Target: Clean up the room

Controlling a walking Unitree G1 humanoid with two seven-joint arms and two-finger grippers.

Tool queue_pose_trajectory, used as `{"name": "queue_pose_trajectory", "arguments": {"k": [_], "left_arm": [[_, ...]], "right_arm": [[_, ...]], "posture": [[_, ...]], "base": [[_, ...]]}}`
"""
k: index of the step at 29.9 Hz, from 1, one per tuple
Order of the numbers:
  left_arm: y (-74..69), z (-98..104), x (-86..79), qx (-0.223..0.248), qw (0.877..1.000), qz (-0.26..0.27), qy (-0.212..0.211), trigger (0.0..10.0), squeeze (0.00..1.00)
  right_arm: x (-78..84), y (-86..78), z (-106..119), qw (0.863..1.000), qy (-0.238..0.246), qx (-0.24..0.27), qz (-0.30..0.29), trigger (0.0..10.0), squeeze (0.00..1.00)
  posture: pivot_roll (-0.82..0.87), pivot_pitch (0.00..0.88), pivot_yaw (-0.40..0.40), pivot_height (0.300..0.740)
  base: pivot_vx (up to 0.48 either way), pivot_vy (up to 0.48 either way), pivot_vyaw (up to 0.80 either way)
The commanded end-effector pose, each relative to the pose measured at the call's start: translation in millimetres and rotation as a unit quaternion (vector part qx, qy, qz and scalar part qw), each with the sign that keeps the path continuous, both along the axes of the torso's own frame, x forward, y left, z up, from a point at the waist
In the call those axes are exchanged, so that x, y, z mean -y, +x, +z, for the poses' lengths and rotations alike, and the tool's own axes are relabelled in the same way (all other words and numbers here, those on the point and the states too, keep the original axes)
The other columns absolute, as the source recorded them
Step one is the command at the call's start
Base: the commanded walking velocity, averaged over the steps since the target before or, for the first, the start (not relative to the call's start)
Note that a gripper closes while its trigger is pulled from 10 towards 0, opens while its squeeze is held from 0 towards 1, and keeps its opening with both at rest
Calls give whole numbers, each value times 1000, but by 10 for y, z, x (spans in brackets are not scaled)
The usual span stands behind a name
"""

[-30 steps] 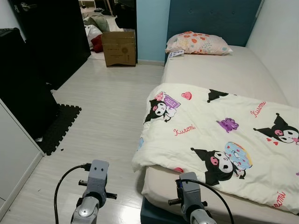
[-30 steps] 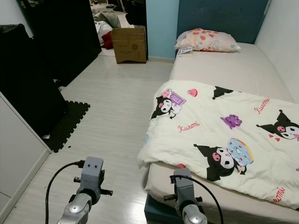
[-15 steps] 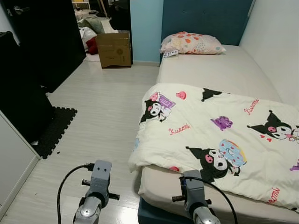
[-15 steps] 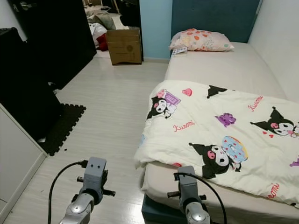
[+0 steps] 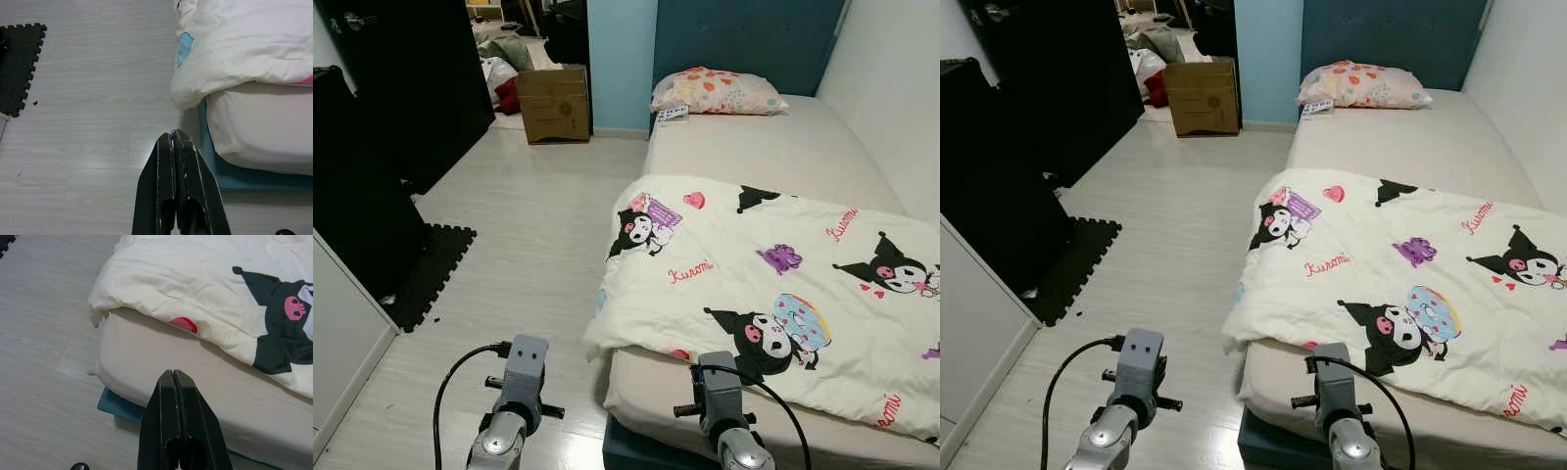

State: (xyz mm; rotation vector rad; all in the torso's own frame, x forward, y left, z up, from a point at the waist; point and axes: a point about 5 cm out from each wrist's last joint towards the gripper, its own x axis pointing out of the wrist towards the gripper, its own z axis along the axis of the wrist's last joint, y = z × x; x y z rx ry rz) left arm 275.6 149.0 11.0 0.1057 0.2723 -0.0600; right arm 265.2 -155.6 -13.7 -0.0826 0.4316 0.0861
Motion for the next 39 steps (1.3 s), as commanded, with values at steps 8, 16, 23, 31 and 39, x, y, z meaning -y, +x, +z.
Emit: {"name": "queue_pose_trajectory", "arguments": {"k": [8,16,23,31,39], "left_arm": [[-25,-56,-2,-14,1000,-1,2,10000,0],[-22,-57,2,-15,1000,-2,1,10000,0],[-13,-44,-9,-12,1000,-4,3,10000,0],[-4,-31,-49,-6,1000,5,-14,10000,0],[7,-20,-73,-1,1000,-5,13,10000,0]], "right_arm": [[6,-36,-24,1000,7,-4,-5,10000,0],[13,-44,-32,1000,7,-6,-6,10000,0],[-6,-48,-34,1000,8,-6,-4,10000,0],[-18,-62,-44,1000,9,-6,-3,10000,0],[-44,-61,-39,1000,12,-5,-2,10000,0]], "posture": [[-22,114,30,740],[-24,108,31,740],[-26,102,30,740],[-25,95,32,740],[-25,96,36,740]], "base": [[0,-442,0],[0,-480,0],[0,-419,0],[0,238,0],[0,60,0]]}}
